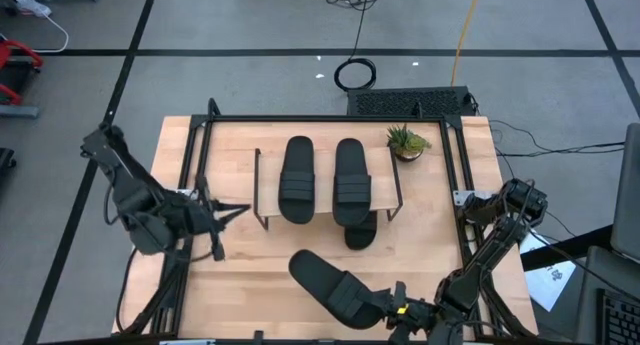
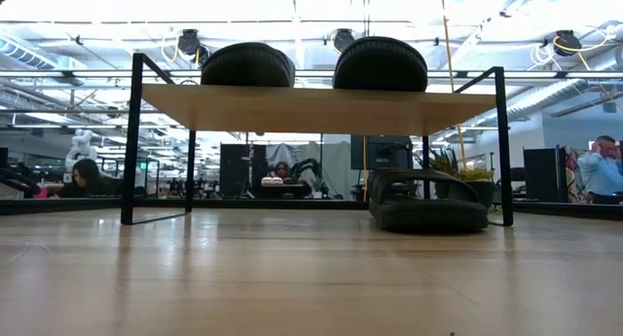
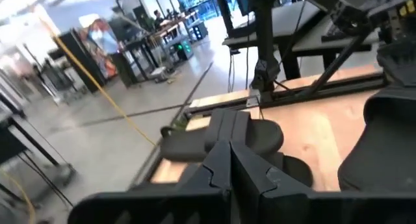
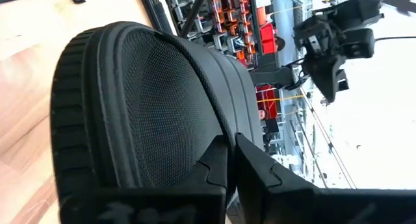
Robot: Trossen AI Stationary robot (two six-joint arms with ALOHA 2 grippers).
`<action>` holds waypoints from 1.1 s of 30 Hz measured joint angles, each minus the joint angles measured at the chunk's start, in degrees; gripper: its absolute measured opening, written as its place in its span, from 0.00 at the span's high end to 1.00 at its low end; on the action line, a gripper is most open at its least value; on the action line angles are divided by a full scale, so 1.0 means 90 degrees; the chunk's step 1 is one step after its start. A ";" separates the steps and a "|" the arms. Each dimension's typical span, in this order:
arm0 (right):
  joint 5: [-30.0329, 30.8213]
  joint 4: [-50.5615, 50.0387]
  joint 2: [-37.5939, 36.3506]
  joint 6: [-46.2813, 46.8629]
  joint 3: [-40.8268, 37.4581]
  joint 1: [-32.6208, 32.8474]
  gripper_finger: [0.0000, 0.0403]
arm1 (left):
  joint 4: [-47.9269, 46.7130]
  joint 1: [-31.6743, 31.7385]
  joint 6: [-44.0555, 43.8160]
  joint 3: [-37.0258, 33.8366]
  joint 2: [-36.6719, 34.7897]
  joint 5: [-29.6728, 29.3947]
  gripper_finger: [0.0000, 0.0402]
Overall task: Pick and place slides into the shelf
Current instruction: Put the black slide under the shelf
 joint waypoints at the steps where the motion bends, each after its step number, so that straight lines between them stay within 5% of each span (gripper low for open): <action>1: 0.0000 0.0000 0.0000 -0.0001 -0.0001 0.0002 1.00 | 0.0050 -0.0030 -0.0153 -0.0170 -0.0160 -0.0001 1.00; 8: 0.0020 -0.0002 -0.0002 0.0319 -0.0002 0.0002 1.00 | 0.2195 -0.0281 0.0123 -0.2058 -0.1305 -0.0549 1.00; 16: 0.0112 -0.0236 -0.0007 0.0601 -0.0002 0.0027 1.00 | 0.6543 -0.0281 0.2311 -0.4379 -0.2068 0.0401 1.00; 24: -0.0719 -0.1891 0.0055 0.2804 -0.0002 -0.0498 1.00 | 0.6678 -0.0281 0.2437 -0.4791 -0.2331 0.0418 1.00; 33: -0.0272 -0.1519 0.0849 0.2670 -0.0002 -0.1095 1.00 | 0.6656 -0.0281 0.2430 -0.4791 -0.2326 0.0429 0.99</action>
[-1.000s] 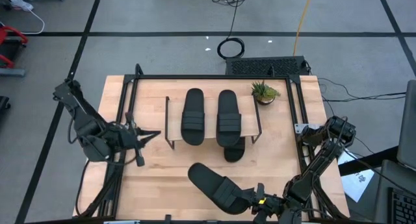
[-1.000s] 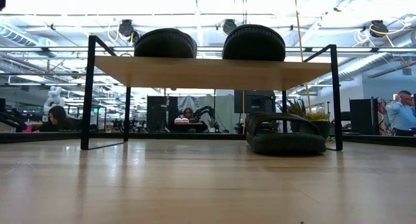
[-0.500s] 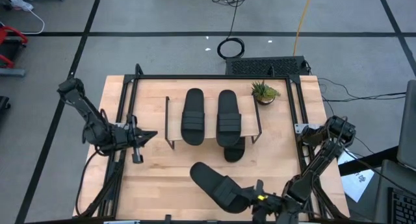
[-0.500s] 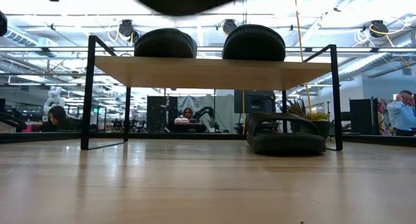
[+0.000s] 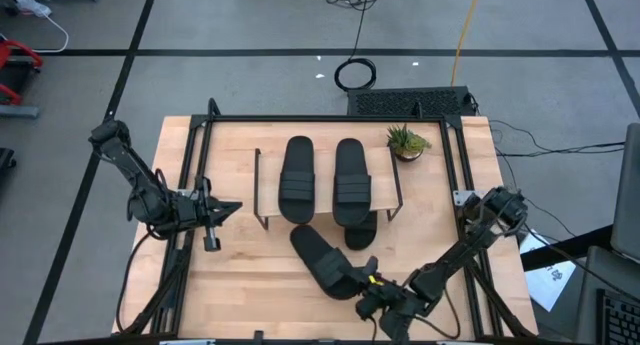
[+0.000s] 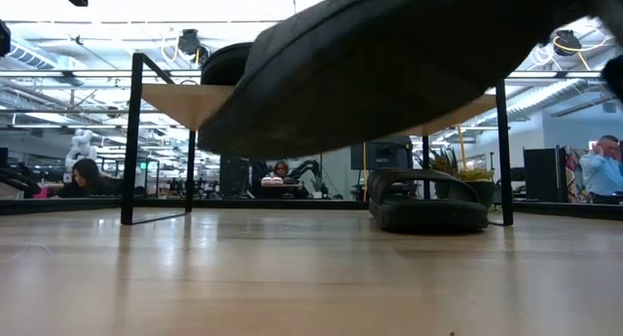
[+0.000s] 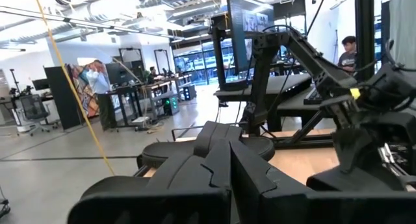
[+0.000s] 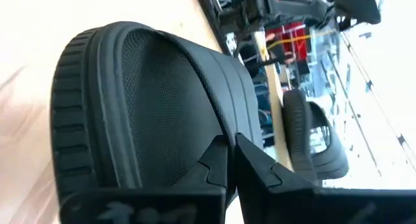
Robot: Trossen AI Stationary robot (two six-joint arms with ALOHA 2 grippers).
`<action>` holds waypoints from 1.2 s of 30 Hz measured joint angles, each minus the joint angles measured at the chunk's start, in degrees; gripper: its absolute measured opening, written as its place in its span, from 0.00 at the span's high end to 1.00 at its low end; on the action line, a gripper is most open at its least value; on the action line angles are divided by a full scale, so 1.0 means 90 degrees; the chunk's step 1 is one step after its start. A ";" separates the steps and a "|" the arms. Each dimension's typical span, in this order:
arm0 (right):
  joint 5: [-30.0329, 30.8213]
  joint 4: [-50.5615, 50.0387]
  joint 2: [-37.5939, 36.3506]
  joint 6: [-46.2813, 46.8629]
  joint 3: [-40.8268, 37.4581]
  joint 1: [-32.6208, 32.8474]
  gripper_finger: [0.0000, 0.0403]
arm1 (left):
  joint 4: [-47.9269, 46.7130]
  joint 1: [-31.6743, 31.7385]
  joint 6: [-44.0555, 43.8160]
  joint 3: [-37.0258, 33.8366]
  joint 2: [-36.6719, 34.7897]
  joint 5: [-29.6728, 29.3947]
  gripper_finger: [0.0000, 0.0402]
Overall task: Pick and place slides into the shelf
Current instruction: Put the black slide under the shelf
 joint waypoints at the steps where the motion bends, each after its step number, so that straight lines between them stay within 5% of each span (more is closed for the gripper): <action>1: 0.0086 0.0163 0.0087 0.0014 -0.0002 -0.0040 1.00 | 0.0000 0.0000 -0.0005 0.0000 0.0000 0.0001 0.99; 6: 0.1255 0.1641 0.0557 -0.0736 -0.0002 -0.0112 1.00 | 0.0000 0.0000 -0.0010 0.0000 0.0000 -0.0006 0.99; 10: 0.1469 0.2705 0.0884 -0.1679 0.0066 -0.0113 1.00 | 0.0005 0.0000 -0.0010 0.0000 0.0000 -0.0014 0.99; 18: 0.1454 0.2517 0.1507 -0.1966 0.0853 -0.0119 1.00 | 0.0003 0.0000 -0.0098 0.0000 0.0000 -0.0021 0.99; 26: 0.1930 0.2382 0.1573 -0.1467 0.1114 -0.0291 1.00 | 0.0002 0.0000 -0.0212 0.0000 0.0000 -0.0021 0.99; 36: 0.1741 0.1789 0.1570 -0.0598 0.1139 -0.0343 1.00 | -0.0111 0.0000 -0.0319 0.0000 0.0000 -0.0004 0.99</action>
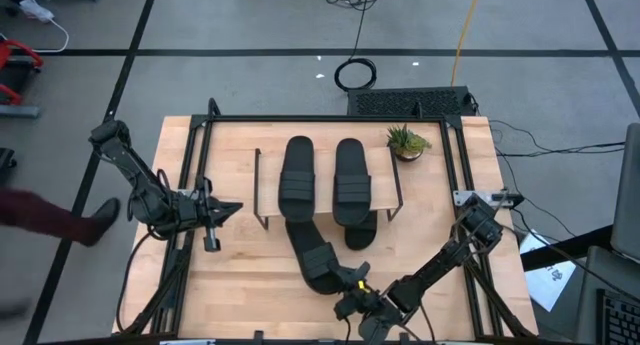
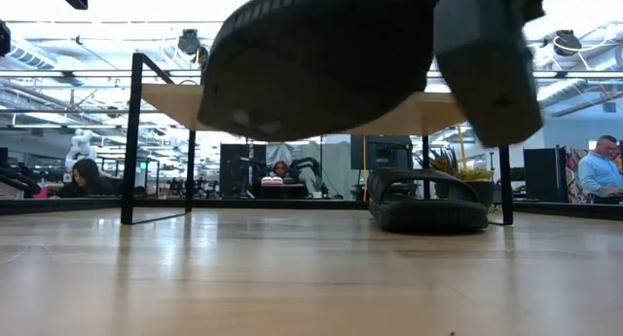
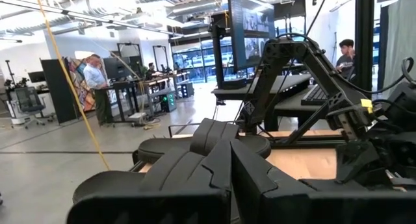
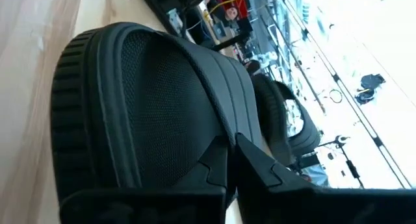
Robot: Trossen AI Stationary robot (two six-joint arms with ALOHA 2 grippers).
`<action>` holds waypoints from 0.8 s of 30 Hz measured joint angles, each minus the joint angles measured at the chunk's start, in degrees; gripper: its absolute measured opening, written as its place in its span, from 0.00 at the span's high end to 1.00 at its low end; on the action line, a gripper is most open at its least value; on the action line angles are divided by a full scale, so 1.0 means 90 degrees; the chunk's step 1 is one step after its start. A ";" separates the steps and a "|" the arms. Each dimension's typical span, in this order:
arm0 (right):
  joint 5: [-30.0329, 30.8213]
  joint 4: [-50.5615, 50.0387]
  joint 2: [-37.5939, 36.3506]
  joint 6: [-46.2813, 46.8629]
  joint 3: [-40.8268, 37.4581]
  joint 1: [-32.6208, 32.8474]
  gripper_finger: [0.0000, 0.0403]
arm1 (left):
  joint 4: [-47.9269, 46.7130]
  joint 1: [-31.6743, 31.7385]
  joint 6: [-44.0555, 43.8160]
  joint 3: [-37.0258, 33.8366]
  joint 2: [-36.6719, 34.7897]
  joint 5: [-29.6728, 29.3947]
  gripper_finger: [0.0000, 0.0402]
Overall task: Pick and place slides into the shelf
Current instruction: Put the black slide under the shelf
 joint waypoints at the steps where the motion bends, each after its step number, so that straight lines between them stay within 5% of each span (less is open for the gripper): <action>1: -0.0080 -0.0190 0.0000 0.0190 0.0000 -0.0028 1.00 | -0.0027 0.0000 -0.0031 0.0000 0.0000 0.0001 0.99; 24: -0.0653 -0.2340 -0.0002 0.2650 0.0000 -0.0977 1.00 | -0.0086 0.0000 -0.0077 0.0000 0.0007 0.0022 0.96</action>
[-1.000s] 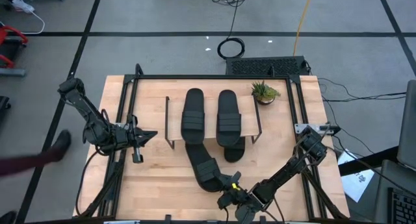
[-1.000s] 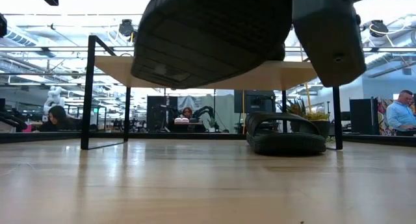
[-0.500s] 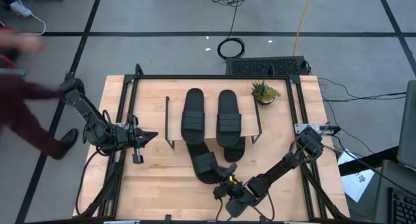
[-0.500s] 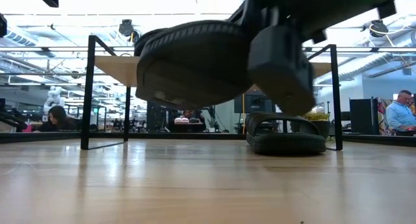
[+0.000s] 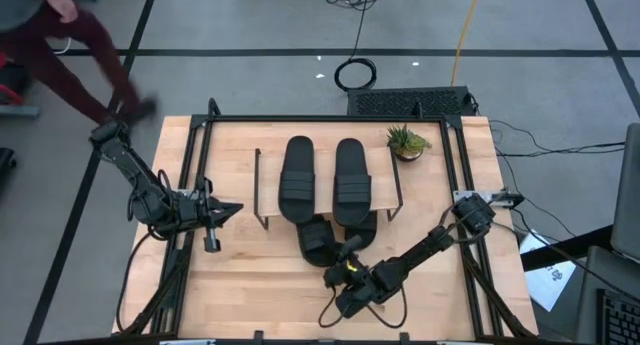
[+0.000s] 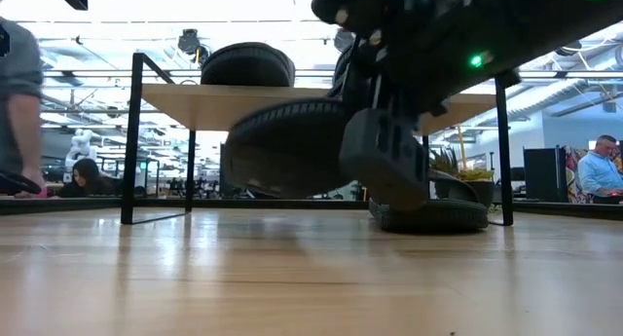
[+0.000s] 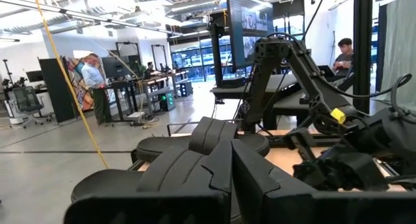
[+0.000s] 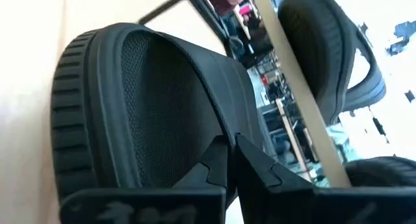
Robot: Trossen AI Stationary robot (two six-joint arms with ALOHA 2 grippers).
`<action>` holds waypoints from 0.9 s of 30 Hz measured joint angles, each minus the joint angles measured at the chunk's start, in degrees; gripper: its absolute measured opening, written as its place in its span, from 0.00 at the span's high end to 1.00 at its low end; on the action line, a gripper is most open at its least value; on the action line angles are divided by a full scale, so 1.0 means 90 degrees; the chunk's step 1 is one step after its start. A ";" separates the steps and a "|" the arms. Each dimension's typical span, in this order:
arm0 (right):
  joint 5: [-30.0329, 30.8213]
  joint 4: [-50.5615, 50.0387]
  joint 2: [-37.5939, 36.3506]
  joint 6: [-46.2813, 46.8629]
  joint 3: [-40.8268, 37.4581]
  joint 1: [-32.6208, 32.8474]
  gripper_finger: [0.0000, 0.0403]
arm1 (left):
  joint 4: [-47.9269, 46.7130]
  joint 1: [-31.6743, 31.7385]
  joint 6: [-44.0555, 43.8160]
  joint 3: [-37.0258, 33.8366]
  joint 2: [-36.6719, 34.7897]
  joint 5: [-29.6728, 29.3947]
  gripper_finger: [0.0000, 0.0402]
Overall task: Pick and place slides into the shelf
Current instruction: Put the black slide under the shelf
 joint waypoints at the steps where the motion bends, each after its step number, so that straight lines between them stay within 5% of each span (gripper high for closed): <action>1: -0.0047 -0.0067 0.0000 0.0103 0.0000 -0.0038 1.00 | 0.0000 0.0000 0.0002 0.0000 0.0000 0.0000 0.97; 27: 0.0123 0.0062 0.0447 0.0642 0.0005 -0.0656 1.00 | 0.0002 0.0000 0.0029 0.0000 0.0002 0.0007 0.99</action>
